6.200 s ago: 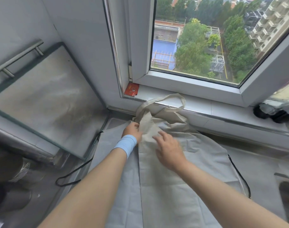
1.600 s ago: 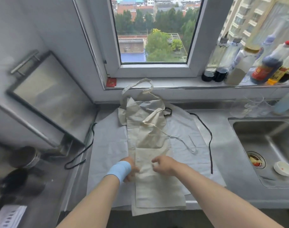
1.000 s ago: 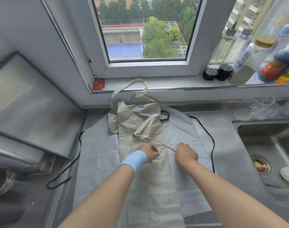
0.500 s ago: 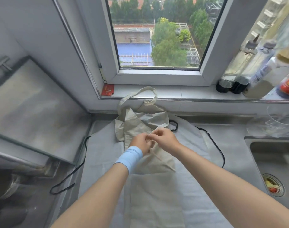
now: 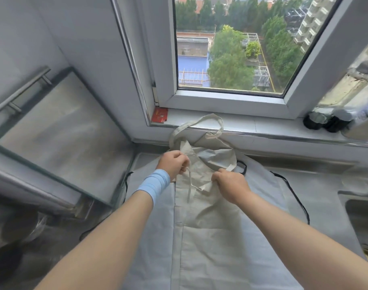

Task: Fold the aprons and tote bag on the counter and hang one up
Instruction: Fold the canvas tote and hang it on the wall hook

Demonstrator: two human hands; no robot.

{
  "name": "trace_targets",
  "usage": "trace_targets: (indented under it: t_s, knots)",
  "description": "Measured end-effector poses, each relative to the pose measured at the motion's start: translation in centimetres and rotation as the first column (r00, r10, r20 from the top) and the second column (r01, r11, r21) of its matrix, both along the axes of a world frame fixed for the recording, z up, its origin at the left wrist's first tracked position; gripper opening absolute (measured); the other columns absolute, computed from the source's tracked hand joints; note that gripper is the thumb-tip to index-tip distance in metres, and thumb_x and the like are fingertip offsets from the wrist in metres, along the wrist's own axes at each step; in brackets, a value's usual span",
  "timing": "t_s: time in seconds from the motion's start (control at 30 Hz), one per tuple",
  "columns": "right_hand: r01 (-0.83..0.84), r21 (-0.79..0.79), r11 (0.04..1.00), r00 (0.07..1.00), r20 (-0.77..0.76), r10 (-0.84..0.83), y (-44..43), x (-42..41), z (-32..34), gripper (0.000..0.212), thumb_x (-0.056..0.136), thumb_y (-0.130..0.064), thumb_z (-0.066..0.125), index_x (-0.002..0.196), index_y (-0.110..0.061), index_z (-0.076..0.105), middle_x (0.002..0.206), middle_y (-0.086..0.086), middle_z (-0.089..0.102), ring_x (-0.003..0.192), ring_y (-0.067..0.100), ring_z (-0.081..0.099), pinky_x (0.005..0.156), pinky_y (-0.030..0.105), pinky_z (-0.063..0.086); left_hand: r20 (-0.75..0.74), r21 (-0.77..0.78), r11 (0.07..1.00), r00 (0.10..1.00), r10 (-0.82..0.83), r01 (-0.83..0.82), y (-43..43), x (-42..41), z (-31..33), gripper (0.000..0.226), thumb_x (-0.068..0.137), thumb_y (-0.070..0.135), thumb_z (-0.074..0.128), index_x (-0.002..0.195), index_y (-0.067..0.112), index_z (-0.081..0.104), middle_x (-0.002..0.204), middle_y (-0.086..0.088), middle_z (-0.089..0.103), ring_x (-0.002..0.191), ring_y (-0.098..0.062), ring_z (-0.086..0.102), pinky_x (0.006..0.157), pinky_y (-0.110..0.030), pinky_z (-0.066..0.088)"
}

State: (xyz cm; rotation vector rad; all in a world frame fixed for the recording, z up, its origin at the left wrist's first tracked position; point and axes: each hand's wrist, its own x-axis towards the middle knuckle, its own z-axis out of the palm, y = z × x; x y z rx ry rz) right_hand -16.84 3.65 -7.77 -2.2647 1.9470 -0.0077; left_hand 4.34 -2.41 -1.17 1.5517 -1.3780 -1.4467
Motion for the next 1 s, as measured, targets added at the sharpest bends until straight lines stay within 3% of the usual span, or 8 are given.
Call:
trace_targets:
  t_s: [0.13, 0.2, 0.33, 0.43, 0.5, 0.63, 0.87, 1.0]
  knots:
    - [0.016, -0.139, 0.99, 0.976, 0.218, 0.015, 1.1, -2.3, 0.6, 0.014, 0.085, -0.006, 0.055, 0.092, -0.016, 0.061, 0.089, 0.0, 0.06, 0.073, 0.03, 0.058, 0.058, 0.03, 0.03, -0.05, 0.056, 0.998, 0.998, 0.032, -0.029, -0.4, -3.5, -1.3, 0.027, 0.086, 0.003, 0.048, 0.062, 0.01, 0.059, 0.061, -0.005, 0.057, 0.049, -0.019, 0.051, 0.05, -0.024, 0.042]
    - [0.101, -0.137, 0.985, 0.943, 0.328, -0.051, 1.6, -3.1, 1.5, 0.014, 0.084, -0.008, 0.052, 0.09, -0.019, 0.058, 0.088, -0.003, 0.058, 0.072, 0.024, 0.051, 0.058, 0.031, 0.032, 0.002, 0.221, 0.964, 0.988, -0.155, 0.151, 0.3, -5.4, -2.3, 0.018, 0.088, 0.003, 0.049, 0.075, 0.009, 0.061, 0.074, -0.009, 0.058, 0.052, -0.019, 0.053, 0.052, -0.024, 0.043]
    - [0.113, -0.128, 0.985, 0.917, 0.395, -0.053, 1.4, -3.7, 2.5, 0.016, 0.08, -0.009, 0.049, 0.089, -0.019, 0.058, 0.087, -0.004, 0.058, 0.075, 0.02, 0.05, 0.061, 0.03, 0.032, 0.12, 0.596, 0.661, 0.763, -0.636, 0.457, 1.9, -6.3, -2.5, 0.044, 0.09, 0.01, 0.046, 0.126, 0.035, 0.052, 0.11, -0.005, 0.058, 0.065, -0.027, 0.067, 0.06, -0.033, 0.056]
    - [0.115, -0.099, 0.988, 0.899, 0.434, -0.061, 0.7, -2.6, 2.5, 0.023, 0.079, -0.01, 0.046, 0.093, -0.02, 0.06, 0.092, -0.007, 0.06, 0.084, 0.021, 0.057, 0.065, 0.031, 0.039, 0.422, 0.34, 0.865, 0.763, -0.49, 0.368, 0.5, -5.7, -2.2, 0.045, 0.087, 0.009, 0.039, 0.111, 0.04, 0.062, 0.12, 0.0, 0.062, 0.071, -0.028, 0.071, 0.063, -0.031, 0.058]
    - [0.071, -0.068, 0.995, 0.858, 0.513, -0.027, 0.1, -1.0, 2.3, 0.036, 0.077, -0.009, 0.042, 0.104, -0.021, 0.061, 0.102, -0.006, 0.062, 0.093, 0.019, 0.061, 0.076, 0.033, 0.047, 0.414, 0.12, 0.94, 0.845, -0.339, 0.318, -0.3, -5.4, -1.8, 0.029, 0.085, 0.02, 0.046, 0.098, 0.036, 0.066, 0.112, 0.002, 0.068, 0.081, -0.023, 0.067, 0.075, -0.03, 0.054]
    - [0.103, 0.041, 0.994, 0.753, 0.65, -0.105, -0.8, 1.4, 1.5, 0.058, 0.078, 0.002, 0.042, 0.128, -0.026, 0.052, 0.128, -0.007, 0.058, 0.114, 0.01, 0.057, 0.091, 0.025, 0.044, 0.309, 0.113, 0.918, 0.865, -0.395, 0.379, 0.4, -4.9, -2.5, 0.048, 0.066, 0.056, 0.064, 0.111, 0.041, 0.055, 0.098, 0.003, 0.067, 0.09, -0.019, 0.065, 0.078, -0.03, 0.05]
    - [0.668, 0.202, 0.717, 0.519, 0.563, -0.643, -1.1, -3.5, 0.3, 0.042, 0.083, 0.001, 0.043, 0.117, -0.019, 0.058, 0.124, 0.003, 0.055, 0.108, 0.024, 0.057, 0.09, 0.034, 0.045, 0.619, 0.056, 0.907, 0.698, -0.36, 0.418, -1.1, -4.6, -4.0, 0.022, 0.087, 0.018, 0.056, 0.102, 0.024, 0.07, 0.102, 0.005, 0.07, 0.098, -0.017, 0.064, 0.085, -0.023, 0.048]
    - [0.608, 0.432, 0.667, 0.433, 0.524, -0.734, -1.6, -4.8, -0.8, 0.045, 0.089, -0.01, 0.048, 0.132, -0.021, 0.055, 0.125, 0.0, 0.062, 0.114, 0.021, 0.057, 0.099, 0.034, 0.046, 0.602, -0.065, 0.867, 0.712, -0.362, 0.495, -2.1, -8.8, -3.5, 0.024, 0.09, 0.018, 0.056, 0.111, 0.021, 0.067, 0.11, 0.002, 0.069, 0.103, -0.019, 0.062, 0.092, -0.025, 0.045]
